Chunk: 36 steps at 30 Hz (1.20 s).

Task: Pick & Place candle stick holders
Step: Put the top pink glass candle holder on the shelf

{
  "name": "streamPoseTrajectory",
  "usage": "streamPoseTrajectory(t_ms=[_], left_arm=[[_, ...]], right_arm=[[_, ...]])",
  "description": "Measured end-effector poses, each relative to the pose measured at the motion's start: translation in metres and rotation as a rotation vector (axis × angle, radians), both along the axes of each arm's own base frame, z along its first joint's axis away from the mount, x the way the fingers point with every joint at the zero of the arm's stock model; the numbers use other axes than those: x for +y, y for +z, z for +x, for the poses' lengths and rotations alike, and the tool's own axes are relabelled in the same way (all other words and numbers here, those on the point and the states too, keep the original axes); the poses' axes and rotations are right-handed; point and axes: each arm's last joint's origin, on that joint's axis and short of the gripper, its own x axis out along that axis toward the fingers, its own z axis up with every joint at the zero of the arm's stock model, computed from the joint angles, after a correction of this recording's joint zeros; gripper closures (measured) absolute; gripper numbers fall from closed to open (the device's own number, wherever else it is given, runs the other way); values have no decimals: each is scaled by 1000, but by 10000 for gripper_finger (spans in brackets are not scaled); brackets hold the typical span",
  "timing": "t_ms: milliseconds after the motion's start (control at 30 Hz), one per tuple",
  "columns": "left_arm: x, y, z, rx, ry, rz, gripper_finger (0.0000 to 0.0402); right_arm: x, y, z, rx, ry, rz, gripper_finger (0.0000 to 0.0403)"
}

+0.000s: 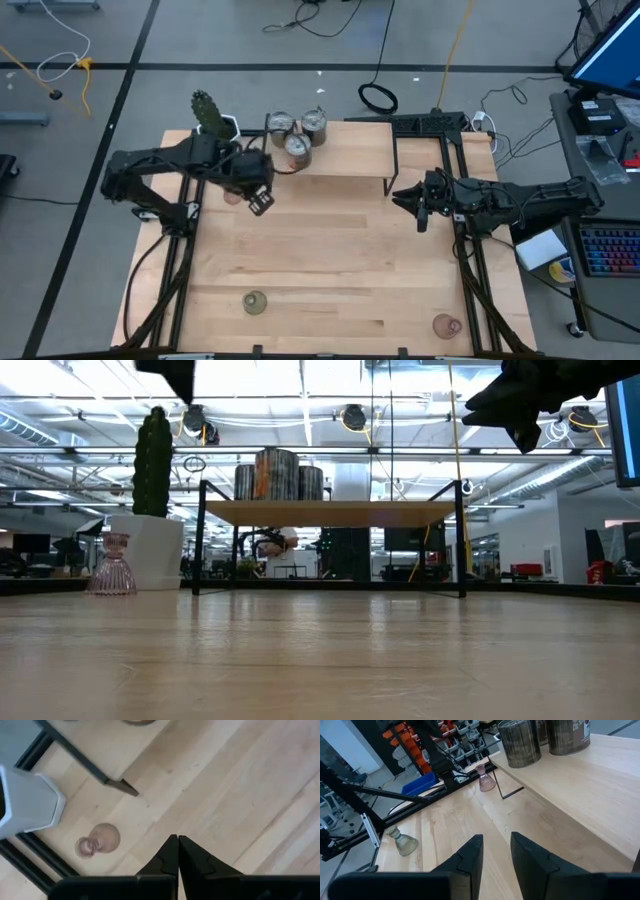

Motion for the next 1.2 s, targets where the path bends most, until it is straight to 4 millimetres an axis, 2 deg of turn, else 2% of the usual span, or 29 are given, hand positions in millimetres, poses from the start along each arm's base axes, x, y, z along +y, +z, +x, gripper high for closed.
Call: streamPoseTrajectory(t_ms=[200,333,500,633,800,967,1067,1200], left_arm=[[-5,-36,-20,108,94,-37,392],[0,-57,-34,172,157,-40,392],[11,-75,-48,244,184,-29,384],[22,-84,-57,283,212,-3,346],[35,-98,-59,313,205,17,271],[43,-121,-58,308,198,-2,201],[46,-134,-62,340,172,-14,176],[50,-148,-67,370,186,-25,165]], right_arm=[[0,0,0,0,0,0,313],[0,0,0,0,1,0,313],[0,0,0,0,2,0,313],[0,0,0,0,2,0,313],[0,0,0,0,2,1,312],[0,0,0,1,2,1,313],[0,0,0,1,1,1,313],[0,0,0,0,1,1,313]])
